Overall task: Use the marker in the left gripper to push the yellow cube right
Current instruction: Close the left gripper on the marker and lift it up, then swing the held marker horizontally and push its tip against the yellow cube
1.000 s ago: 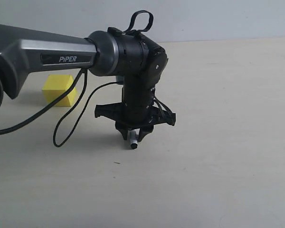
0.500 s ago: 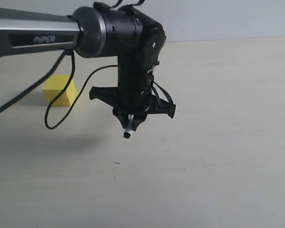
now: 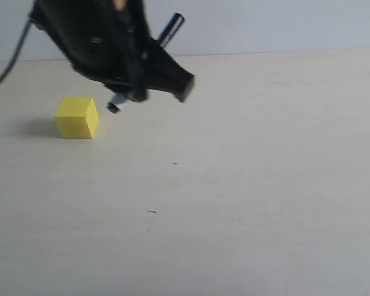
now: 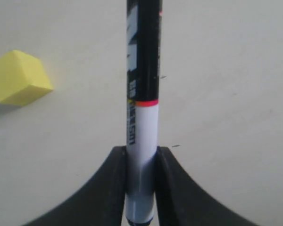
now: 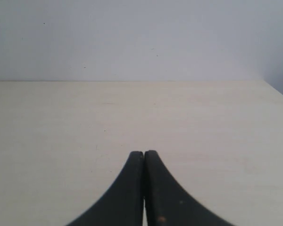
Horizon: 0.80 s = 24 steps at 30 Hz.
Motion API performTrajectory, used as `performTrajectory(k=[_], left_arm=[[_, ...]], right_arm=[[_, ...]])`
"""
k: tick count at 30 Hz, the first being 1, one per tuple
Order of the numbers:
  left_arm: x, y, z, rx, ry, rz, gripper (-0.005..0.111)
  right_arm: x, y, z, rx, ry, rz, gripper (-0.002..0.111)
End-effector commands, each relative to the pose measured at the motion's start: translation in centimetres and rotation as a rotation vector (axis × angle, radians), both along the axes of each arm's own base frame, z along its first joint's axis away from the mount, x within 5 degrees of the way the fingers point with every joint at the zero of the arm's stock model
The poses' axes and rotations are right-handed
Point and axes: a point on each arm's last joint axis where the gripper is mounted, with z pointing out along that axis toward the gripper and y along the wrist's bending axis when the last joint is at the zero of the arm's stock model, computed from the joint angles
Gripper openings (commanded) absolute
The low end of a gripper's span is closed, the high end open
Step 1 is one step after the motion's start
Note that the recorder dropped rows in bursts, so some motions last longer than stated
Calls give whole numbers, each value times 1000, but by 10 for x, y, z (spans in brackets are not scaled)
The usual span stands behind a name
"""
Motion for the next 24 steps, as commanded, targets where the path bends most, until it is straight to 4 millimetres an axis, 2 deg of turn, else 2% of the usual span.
performTrajectory(k=[1,4,5,6,7,8,9,11,13,15,17,19,22,24], left_arm=[[-19,63,23,25,-102,48,0],[-29,112,27,52,-170,125,0],[-34,148,27,90,-223,203,0],[-37,166,26,117,-250,247,0],[-43,197,21,184,-296,332,0],[-47,213,20,224,-322,382,0],[-54,240,15,300,-360,470,0],[-65,260,6,353,-356,539,0],[-67,267,-7,443,-291,490,0],[-60,268,-17,538,-214,401,0],[-38,258,-27,520,-218,266,0],[-8,250,-33,454,-217,211,0],[54,255,-50,413,-54,211,0],[81,258,-59,410,5,165,0]], right_arm=[[0,0,0,-2,-14,-3,0],[0,0,0,-2,-14,-3,0],[0,0,0,-2,-14,-3,0],[0,0,0,-2,-14,-3,0],[0,0,0,-2,-14,-3,0],[0,0,0,-2,-14,-3,0],[0,0,0,-2,-14,-3,0],[0,0,0,-2,-14,-3,0],[0,0,0,-2,-14,-3,0],[0,0,0,-2,-14,-3,0],[0,0,0,-2,-14,-3,0],[0,0,0,-2,-14,-3,0],[0,0,0,-2,-14,-3,0],[0,0,0,-2,-14,-3,0]])
